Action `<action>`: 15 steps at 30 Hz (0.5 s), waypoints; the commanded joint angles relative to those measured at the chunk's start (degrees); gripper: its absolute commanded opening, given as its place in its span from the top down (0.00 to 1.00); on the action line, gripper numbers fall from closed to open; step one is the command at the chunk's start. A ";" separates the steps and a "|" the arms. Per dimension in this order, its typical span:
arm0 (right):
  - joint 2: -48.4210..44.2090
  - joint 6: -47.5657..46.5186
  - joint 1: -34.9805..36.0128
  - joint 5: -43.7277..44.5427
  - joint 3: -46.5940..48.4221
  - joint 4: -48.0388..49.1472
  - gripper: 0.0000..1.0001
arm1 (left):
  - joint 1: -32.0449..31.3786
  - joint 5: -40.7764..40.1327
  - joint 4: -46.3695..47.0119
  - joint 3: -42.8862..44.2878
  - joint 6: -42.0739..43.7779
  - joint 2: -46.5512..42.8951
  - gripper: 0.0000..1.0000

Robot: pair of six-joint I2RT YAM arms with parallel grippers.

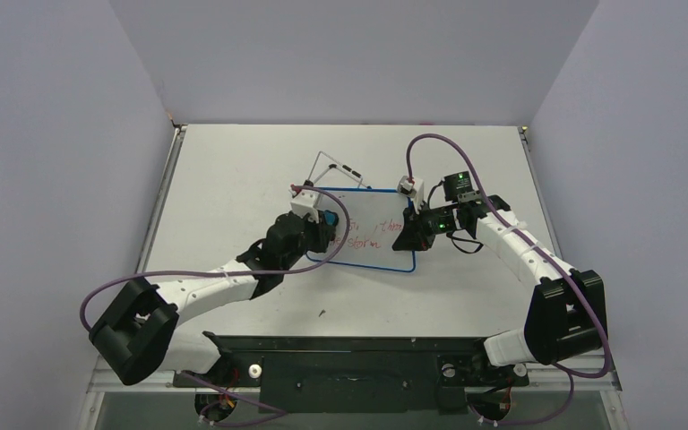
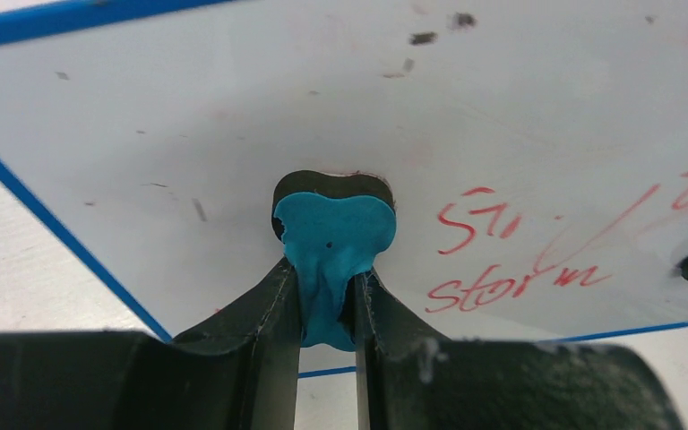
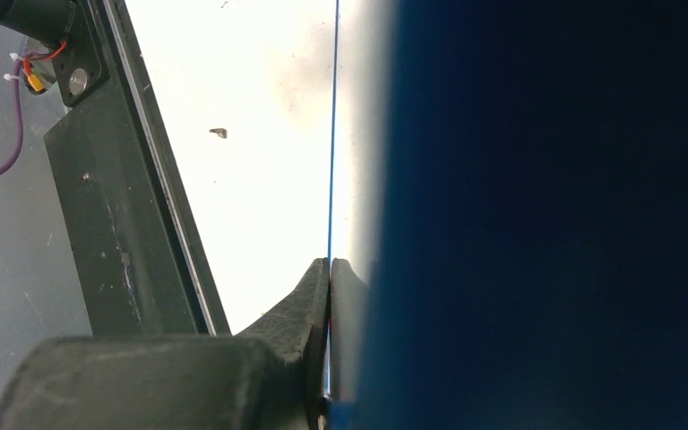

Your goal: Erase the whiteboard

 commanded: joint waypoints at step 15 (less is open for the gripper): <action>0.63 -3.11 2.25 2.17 -0.70 -6.33 1.00 | 3.86 0.79 4.57 -4.86 -2.16 -1.09 1.00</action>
